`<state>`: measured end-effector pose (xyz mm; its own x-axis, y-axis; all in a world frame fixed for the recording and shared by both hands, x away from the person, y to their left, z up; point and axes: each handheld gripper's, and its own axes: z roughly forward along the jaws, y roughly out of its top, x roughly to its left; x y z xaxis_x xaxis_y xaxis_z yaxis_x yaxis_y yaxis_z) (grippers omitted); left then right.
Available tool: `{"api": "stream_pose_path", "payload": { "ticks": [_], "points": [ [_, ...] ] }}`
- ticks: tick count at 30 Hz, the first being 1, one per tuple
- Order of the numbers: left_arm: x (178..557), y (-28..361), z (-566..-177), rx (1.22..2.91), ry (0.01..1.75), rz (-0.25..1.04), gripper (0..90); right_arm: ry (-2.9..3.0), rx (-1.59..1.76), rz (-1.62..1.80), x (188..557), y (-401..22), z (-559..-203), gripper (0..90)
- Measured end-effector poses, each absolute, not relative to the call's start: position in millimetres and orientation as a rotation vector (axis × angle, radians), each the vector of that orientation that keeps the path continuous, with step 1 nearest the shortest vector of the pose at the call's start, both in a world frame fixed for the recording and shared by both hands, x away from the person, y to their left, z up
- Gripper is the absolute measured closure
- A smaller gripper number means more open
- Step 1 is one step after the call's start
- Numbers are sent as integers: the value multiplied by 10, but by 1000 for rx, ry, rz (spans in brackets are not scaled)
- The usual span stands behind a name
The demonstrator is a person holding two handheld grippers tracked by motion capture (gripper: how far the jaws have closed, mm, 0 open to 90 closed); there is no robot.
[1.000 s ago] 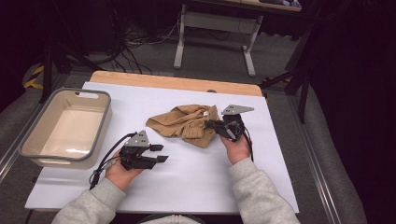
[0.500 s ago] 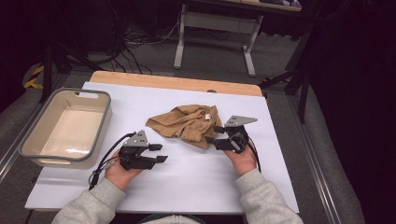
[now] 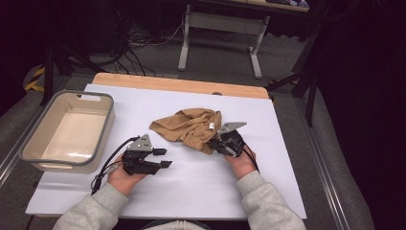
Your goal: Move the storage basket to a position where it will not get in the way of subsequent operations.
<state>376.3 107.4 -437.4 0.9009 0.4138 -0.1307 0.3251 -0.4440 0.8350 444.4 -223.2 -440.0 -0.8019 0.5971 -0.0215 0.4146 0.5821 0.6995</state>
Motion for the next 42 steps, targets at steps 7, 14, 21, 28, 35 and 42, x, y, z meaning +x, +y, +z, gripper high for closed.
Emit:
{"api": "stream_pose_path", "payload": {
  "ticks": [7,14,21,28,35,42],
  "points": [
    [3771,1075,-4377,2066,532,115,486,2482,884,1316,4450,-2399,-4042,866],
    [3776,1068,-4379,2064,536,119,481,2158,1225,1532,4594,-2870,-3891,865],
    [3840,989,-4383,2048,545,119,436,1908,1522,1490,4700,-3153,-3977,861],
    [3877,907,-4375,2053,532,131,375,1798,1692,1405,4760,-3282,-4091,848],
    [3882,918,-4369,2054,534,132,378,1796,1710,1292,4714,-3367,-4145,779],
    [3939,832,-4370,2084,511,150,338,1795,1730,1305,4517,-3608,-4186,643]
  ]
}}
